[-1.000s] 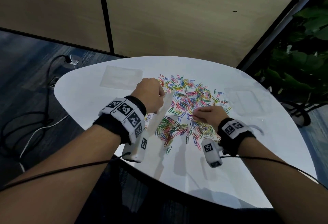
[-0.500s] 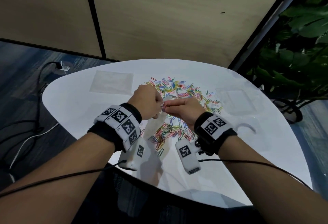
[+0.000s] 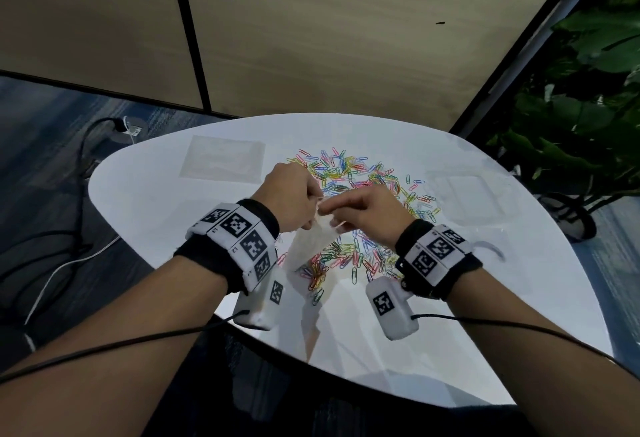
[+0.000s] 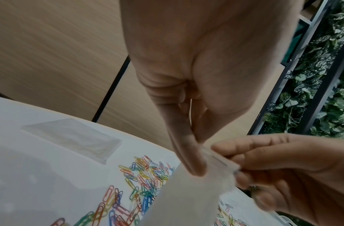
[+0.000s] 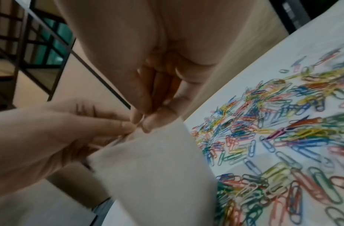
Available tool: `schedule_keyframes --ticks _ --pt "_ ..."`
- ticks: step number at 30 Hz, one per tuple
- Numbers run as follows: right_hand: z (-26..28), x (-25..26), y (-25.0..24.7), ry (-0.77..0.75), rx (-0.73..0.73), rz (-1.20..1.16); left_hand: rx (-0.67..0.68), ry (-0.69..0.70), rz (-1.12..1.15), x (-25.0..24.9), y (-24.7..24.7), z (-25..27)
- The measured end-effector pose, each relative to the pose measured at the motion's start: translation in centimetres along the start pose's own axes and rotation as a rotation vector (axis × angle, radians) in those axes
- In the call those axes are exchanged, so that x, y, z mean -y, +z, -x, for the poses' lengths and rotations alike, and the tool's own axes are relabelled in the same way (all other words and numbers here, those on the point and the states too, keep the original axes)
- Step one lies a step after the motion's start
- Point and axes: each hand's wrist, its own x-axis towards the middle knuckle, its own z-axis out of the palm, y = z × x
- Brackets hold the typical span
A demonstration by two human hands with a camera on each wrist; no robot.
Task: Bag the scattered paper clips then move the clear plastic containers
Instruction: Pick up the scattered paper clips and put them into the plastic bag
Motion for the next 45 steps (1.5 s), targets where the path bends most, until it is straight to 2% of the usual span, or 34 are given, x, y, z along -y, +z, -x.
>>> schedule_keyframes --ticks 2,3,4,6,8,10,15,18,22,26,28,30,32,35,39,45 --pt "0.2 -0.7 -1.2 0.03 -0.103 -0.047 -0.021 -0.011 -0.014 0.3 -0.1 -0.2" --pt "0.3 -1.5 -1.7 0.074 -0.134 0.047 -0.031 -0.024 -0.014 0.5 -0.2 -0.4" --pt "0.4 -2.5 -2.2 0.141 -0.118 0.235 -0.04 -0.038 -0.013 0.6 -0.3 -0.4" --pt "0.8 -5.0 -2.5 0.316 0.039 0.712 -0.049 -0.054 -0.017 0.7 -0.5 -0.5" --pt "1.3 -7.2 -1.6 0.413 0.137 0.917 -0.048 -0.059 -0.026 0.8 -0.7 -0.6" --pt "1.3 -8.7 -0.4 0.389 0.123 0.911 -0.043 -0.059 -0.024 0.8 -0.7 -0.6" --pt "0.1 -9.8 2.8 0.172 0.04 1.056 -0.044 -0.043 -0.045 0.9 -0.9 -0.4" --pt "-0.7 -9.6 4.1 0.081 -0.02 1.061 -0.047 -0.038 -0.05 0.9 -1.0 -0.4" --pt "-1.7 -9.4 4.2 0.075 -0.055 1.046 -0.039 -0.044 -0.04 0.9 -1.1 -0.2" --pt "-2.2 -9.3 1.7 0.245 -0.095 0.822 -0.028 -0.058 -0.046 0.8 -1.2 -0.2" --pt "-2.3 -9.5 -0.1 0.365 -0.138 0.553 -0.025 -0.068 -0.039 0.8 -1.2 -0.2" --pt "-2.3 -8.8 -1.6 0.455 -0.188 0.179 -0.022 -0.069 -0.034 0.7 -1.1 -0.2" --pt "-2.1 -6.7 -2.4 0.449 -0.201 -0.173 -0.025 -0.073 -0.026 0.6 -0.9 -0.3" --pt "-1.5 -2.5 -2.8 0.341 -0.152 -0.497 -0.022 -0.073 -0.023 0.3 -0.6 -0.4" --pt "-0.8 0.6 -2.0 0.279 -0.087 -0.659 -0.003 -0.072 -0.015 0.1 -0.3 -0.3" --pt "-0.5 0.0 0.5 0.328 -0.134 -0.538 0.026 -0.053 0.043 -0.6 0.4 -0.1"
